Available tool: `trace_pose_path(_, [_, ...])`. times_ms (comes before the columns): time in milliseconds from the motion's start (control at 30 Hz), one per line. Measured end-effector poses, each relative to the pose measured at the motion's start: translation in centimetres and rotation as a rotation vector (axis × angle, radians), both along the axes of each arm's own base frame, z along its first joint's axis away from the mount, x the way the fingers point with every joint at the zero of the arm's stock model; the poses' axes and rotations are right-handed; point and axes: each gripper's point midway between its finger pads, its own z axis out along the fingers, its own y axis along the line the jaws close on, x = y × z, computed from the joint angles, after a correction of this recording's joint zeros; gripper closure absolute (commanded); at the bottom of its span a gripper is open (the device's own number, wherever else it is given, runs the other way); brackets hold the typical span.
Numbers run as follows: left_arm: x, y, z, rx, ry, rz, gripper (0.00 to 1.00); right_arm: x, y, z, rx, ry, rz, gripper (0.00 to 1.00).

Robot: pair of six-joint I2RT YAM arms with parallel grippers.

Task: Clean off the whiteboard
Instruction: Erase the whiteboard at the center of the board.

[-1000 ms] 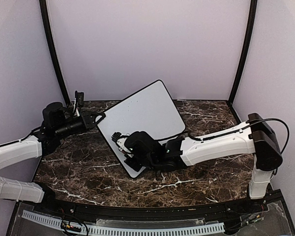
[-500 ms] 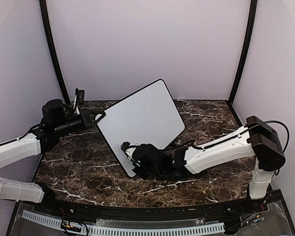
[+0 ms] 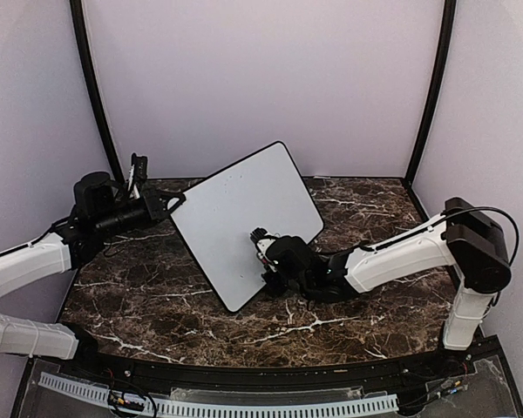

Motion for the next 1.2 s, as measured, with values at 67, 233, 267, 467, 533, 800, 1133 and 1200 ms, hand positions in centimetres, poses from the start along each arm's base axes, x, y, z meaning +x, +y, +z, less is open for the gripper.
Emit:
trace_pose_path(67, [0.1,0.1,0.2,-0.005,0.003,0.009,1.00,-0.1,0.3,0.1,0.030,0.003,0.003,0.82])
trace_pose_path(233, [0.2,0.1,0.3,-0.006,0.005,0.017,1.00,-0.9,1.5,0.4,0.110,-0.004,0.027,0.82])
trace_pose_path(267, [0.2,0.1,0.3,-0.006,0.005,0.018,1.00,-1.4,1.9,0.4,0.125,-0.004,0.039,0.82])
trace_pose_path(467, [0.3,0.0,0.6,-0.005,0.005,0.017,1.00,-4.9,3.7,0.0,0.156,0.004,0.129,0.82])
trace_pose_path(533, [0.3,0.0,0.6,-0.005,0.006,0.018,1.00,-6.0,4.3,0.0,0.159,0.012,0.161,0.82])
trace_pose_path(800, [0.3,-0.1,0.5,-0.010,0.016,0.019,1.00,-9.5,6.3,0.2,0.157,0.021,0.245,0.83])
trace_pose_path(1133, [0.4,-0.1,0.5,-0.007,0.008,0.020,1.00,-10.2,8.4,1.2,0.182,0.009,0.263,0.82])
trace_pose_path(1200, [0.4,-0.1,0.5,-0.004,0.005,0.019,1.00,-10.1,8.3,1.2,0.178,0.004,0.255,0.82])
